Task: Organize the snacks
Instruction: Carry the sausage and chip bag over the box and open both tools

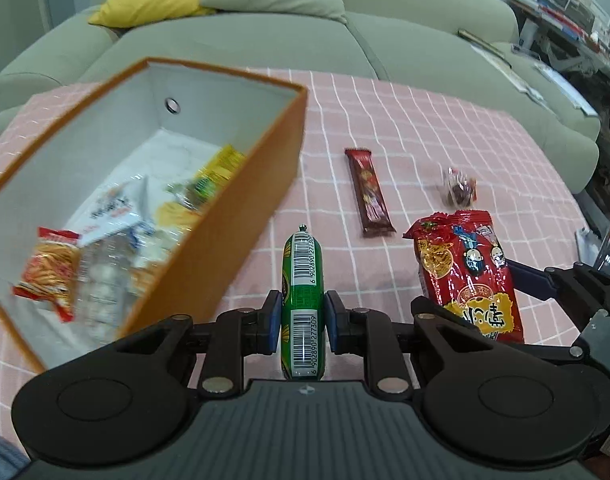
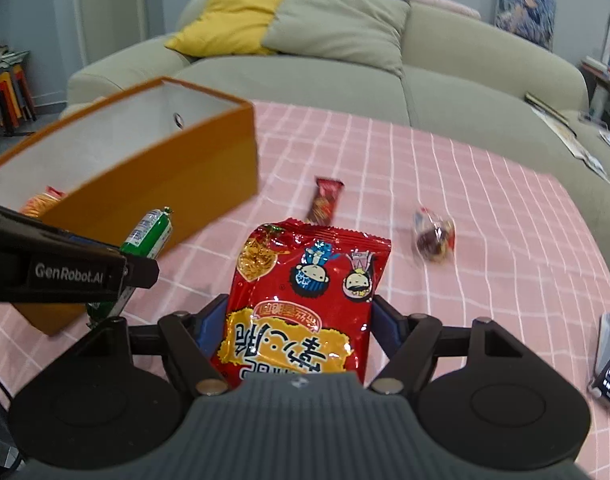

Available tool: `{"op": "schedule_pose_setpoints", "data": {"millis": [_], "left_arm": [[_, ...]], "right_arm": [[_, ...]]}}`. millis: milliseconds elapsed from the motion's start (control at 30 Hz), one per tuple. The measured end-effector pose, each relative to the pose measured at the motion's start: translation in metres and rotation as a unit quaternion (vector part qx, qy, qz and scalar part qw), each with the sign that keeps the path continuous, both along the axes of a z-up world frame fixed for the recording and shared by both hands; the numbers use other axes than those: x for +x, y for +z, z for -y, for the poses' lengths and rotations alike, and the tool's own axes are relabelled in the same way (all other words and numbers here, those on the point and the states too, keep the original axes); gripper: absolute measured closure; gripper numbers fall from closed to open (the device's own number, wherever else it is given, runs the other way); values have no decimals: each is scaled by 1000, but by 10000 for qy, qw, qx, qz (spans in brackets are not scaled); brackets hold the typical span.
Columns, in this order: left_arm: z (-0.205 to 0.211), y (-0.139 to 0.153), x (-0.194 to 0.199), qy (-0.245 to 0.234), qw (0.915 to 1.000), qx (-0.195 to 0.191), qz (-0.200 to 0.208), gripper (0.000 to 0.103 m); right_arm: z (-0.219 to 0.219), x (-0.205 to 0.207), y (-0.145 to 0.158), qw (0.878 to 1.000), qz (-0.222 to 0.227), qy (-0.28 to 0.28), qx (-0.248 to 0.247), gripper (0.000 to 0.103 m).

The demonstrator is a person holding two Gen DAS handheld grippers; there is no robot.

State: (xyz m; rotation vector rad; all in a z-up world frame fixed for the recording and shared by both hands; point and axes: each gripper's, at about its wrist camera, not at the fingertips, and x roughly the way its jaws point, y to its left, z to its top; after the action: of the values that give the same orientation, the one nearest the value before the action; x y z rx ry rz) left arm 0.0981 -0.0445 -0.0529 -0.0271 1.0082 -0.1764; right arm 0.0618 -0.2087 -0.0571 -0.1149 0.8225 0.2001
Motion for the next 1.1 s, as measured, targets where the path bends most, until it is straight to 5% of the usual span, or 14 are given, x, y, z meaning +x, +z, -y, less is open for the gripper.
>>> {"op": "schedule_pose_setpoints", "data": {"millis": [267,600,900,1100], "left_arm": [[-48,44,-5,430,9982,-132,388,79],[-109,69,25,821,9956,-50,455,79],[-144,50,70,967,9953,38,-22,79],[-143,21,92,948,9943,159,-460,79]], "right_arm": [[-37,2,42,9961,506,723,8,32],[-111,37,84,9751,1081,1914,-282,32],[-177,97,71,9528,1095,2675,-927,32],[-200,133,41,9419,715,3039,-1238,32]]}}
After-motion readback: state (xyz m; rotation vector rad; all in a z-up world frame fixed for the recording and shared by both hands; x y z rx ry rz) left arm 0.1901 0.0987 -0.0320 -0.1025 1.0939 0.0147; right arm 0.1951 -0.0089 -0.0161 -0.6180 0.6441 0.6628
